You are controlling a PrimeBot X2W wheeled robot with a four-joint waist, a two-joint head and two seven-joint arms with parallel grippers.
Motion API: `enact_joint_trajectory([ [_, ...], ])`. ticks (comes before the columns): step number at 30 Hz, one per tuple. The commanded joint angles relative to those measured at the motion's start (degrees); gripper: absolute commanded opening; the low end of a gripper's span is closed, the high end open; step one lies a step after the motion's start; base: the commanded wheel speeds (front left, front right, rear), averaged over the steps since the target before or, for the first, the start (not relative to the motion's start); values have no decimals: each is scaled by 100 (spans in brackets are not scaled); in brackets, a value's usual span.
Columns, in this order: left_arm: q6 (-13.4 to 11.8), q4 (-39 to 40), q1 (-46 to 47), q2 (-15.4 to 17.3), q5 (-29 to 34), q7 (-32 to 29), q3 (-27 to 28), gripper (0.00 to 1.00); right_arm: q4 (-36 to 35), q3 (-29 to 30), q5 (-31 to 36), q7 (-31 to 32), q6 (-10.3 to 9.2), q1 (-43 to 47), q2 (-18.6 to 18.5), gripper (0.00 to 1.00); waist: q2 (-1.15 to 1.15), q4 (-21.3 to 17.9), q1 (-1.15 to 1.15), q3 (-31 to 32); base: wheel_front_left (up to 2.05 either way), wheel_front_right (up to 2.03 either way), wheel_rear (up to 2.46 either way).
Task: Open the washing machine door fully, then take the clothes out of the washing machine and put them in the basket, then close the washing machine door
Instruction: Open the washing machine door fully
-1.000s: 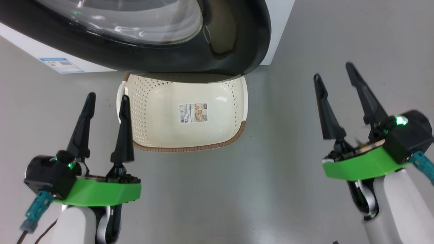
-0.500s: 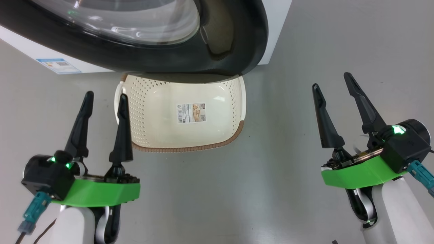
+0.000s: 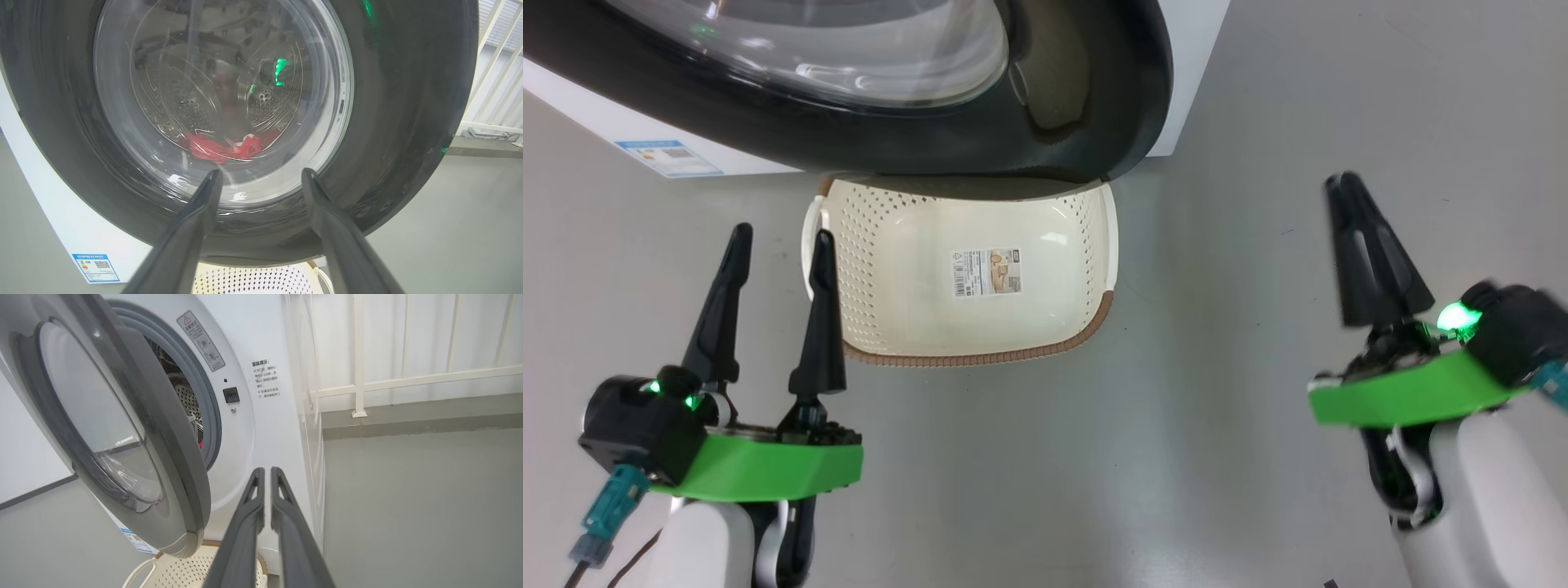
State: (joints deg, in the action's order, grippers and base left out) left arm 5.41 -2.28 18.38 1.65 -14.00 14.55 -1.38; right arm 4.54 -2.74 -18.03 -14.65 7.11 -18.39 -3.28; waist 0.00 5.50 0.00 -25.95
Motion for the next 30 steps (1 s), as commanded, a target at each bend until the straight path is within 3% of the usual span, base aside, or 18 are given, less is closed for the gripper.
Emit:
enact_joint_trajectory([
  [1,-43,150,-115,122,28,45,166,100,-95,-107,-183,-35,37,-153,39,0,0,4,0,1,0,0,0],
  [4,-36,111,-89,122,25,45,144,100,220,-150,-1182,-35,37,-505,39,0,0,24,0,11,0,0,0],
  [9,-22,58,-99,122,28,45,90,100,774,-613,-2331,-35,37,-1198,27,0,0,78,0,56,0,0,0],
  [14,-20,35,-141,122,20,45,44,100,1295,-1081,-3986,117,37,-1909,-124,0,0,139,0,102,0,0,0],
  [20,-19,23,-159,122,6,45,50,100,1560,-1286,-5793,1155,37,-2678,-233,0,0,199,0,112,0,0,0],
  [30,-10,-51,-161,122,29,45,11,100,2593,-1071,-7860,3321,37,-3637,-196,0,0,271,0,167,0,0,0],
])
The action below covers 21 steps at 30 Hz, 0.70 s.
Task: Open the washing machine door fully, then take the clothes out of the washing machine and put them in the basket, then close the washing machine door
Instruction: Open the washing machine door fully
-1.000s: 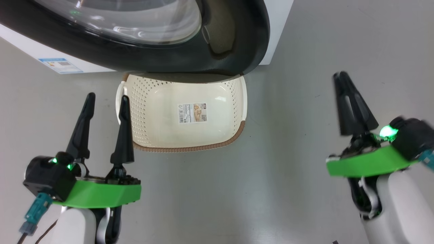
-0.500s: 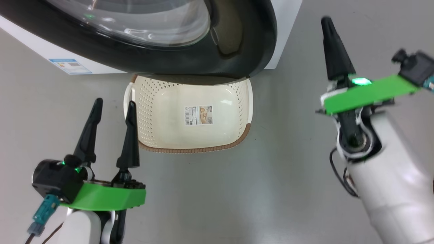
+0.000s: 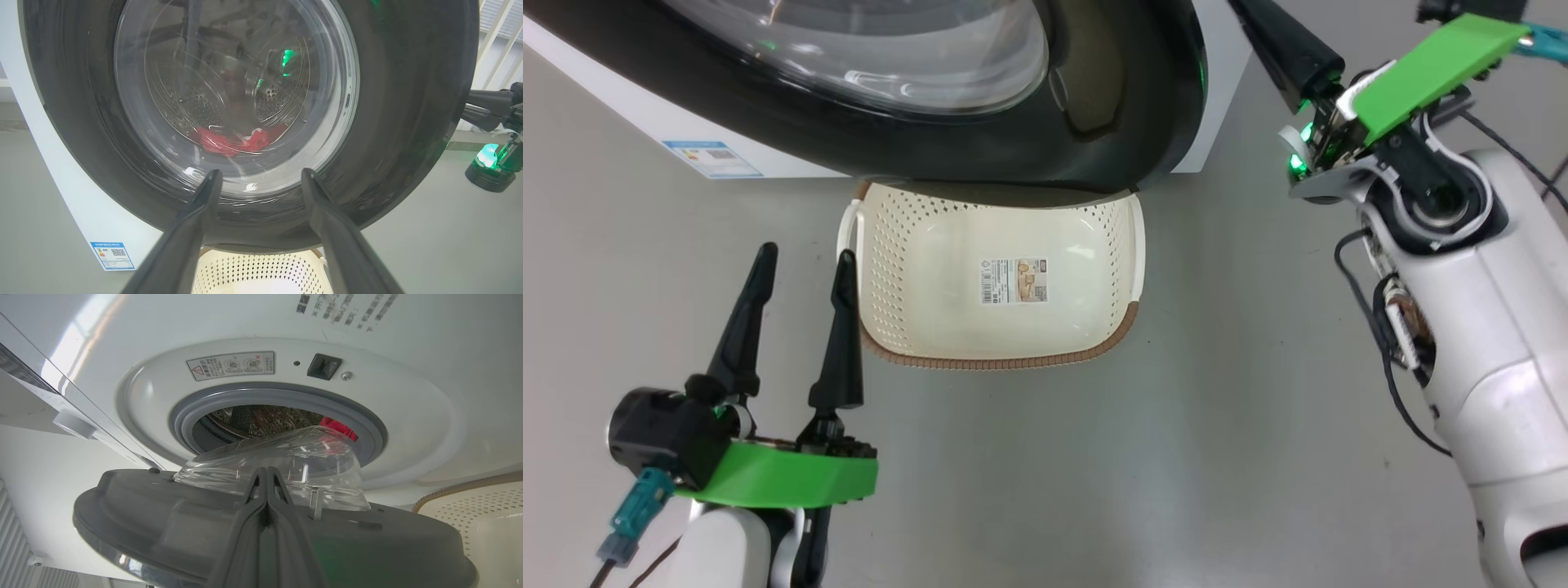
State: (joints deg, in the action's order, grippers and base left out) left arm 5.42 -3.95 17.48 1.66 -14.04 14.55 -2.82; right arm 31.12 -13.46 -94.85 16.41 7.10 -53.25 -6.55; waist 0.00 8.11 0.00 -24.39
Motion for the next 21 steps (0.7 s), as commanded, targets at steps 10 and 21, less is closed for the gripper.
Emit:
enact_joint_trajectory([
  [10,19,118,-49,121,46,45,104,100,672,29,-607,1626,39,-808,16,0,0,80,0,-54,0,0,0],
  [21,-4,48,-43,121,60,45,147,100,542,-145,-369,2402,39,-800,13,0,0,147,0,21,0,0,0],
])
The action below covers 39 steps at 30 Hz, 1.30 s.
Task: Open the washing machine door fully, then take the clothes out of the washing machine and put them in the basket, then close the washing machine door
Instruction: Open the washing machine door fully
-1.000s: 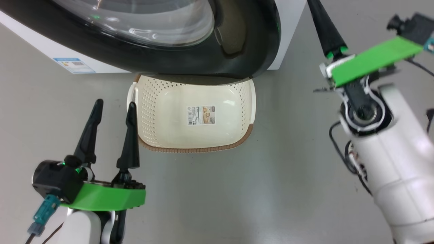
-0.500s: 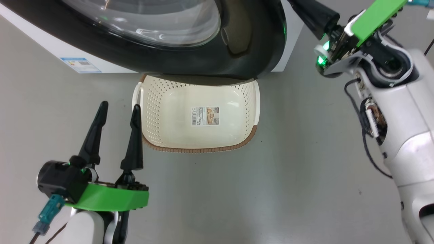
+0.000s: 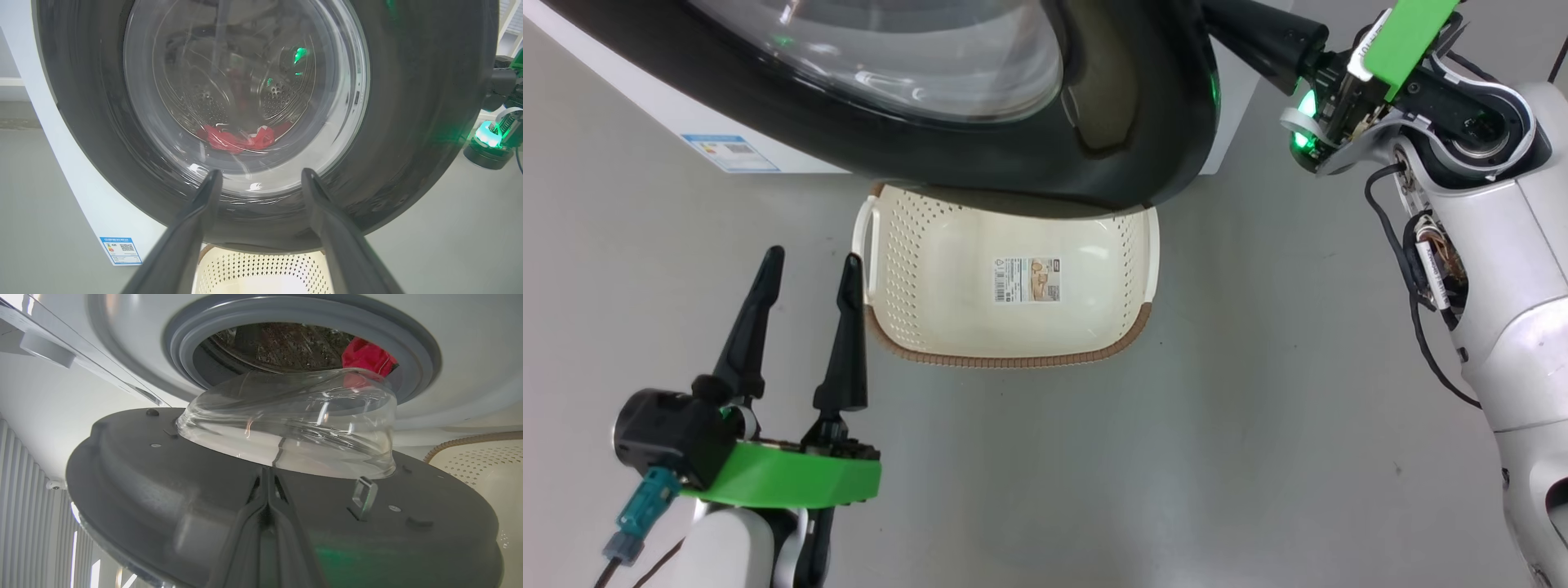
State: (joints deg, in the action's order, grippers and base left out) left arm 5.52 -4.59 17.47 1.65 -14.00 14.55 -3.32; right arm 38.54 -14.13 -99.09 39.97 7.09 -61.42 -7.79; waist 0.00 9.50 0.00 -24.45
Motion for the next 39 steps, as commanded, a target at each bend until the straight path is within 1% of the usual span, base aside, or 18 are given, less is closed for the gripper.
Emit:
enact_joint_trajectory([
  [1,-24,110,-51,122,57,45,207,100,-241,-97,87,95,40,61,137,0,0,12,0,57,0,0,0],
  [9,-71,99,-189,122,16,45,281,100,-539,-225,318,340,40,468,158,0,0,76,0,357,0,0,0],
  [19,-130,66,-433,122,-39,45,281,100,-543,-261,283,488,40,1028,321,0,0,276,0,841,0,0,0],
  [29,-197,20,-655,122,-55,45,248,100,-521,-394,209,593,40,1417,448,0,0,587,0,1292,0,0,0],
  [39,-251,-80,-953,122,-53,45,208,100,-519,-765,68,686,40,1933,488,0,0,1047,0,1807,0,0,0],
])
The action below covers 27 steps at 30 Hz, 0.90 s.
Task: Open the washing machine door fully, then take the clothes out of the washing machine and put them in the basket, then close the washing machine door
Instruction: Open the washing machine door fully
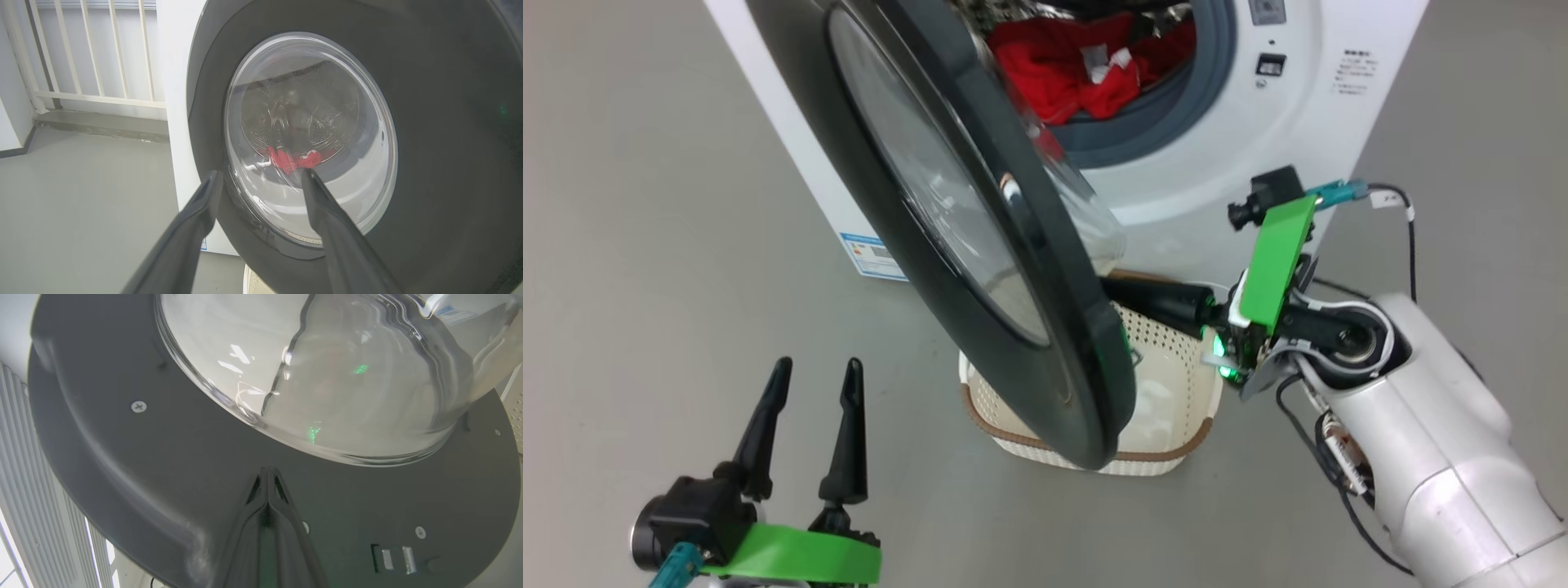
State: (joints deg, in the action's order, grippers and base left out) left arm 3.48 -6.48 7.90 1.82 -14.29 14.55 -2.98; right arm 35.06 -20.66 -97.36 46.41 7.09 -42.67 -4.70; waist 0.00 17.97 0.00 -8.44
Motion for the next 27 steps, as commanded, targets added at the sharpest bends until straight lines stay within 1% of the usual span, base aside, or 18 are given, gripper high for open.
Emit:
enact_joint_trajectory([
  [1,-47,98,-20,106,-17,45,171,100,-193,-170,-151,39,40,103,179,0,0,243,0,256,0,0,0],
  [11,-49,-8,-239,106,11,45,106,100,-287,-720,-509,-158,40,504,181,0,0,742,0,803,0,0,0],
  [16,-10,-77,-327,106,48,45,60,100,-293,-927,-670,-289,40,643,181,0,0,993,0,996,0,0,0],
  [27,-53,63,-425,106,-7,45,157,100,-276,-1534,-1038,-521,40,379,181,0,0,1123,0,911,0,0,0],
])
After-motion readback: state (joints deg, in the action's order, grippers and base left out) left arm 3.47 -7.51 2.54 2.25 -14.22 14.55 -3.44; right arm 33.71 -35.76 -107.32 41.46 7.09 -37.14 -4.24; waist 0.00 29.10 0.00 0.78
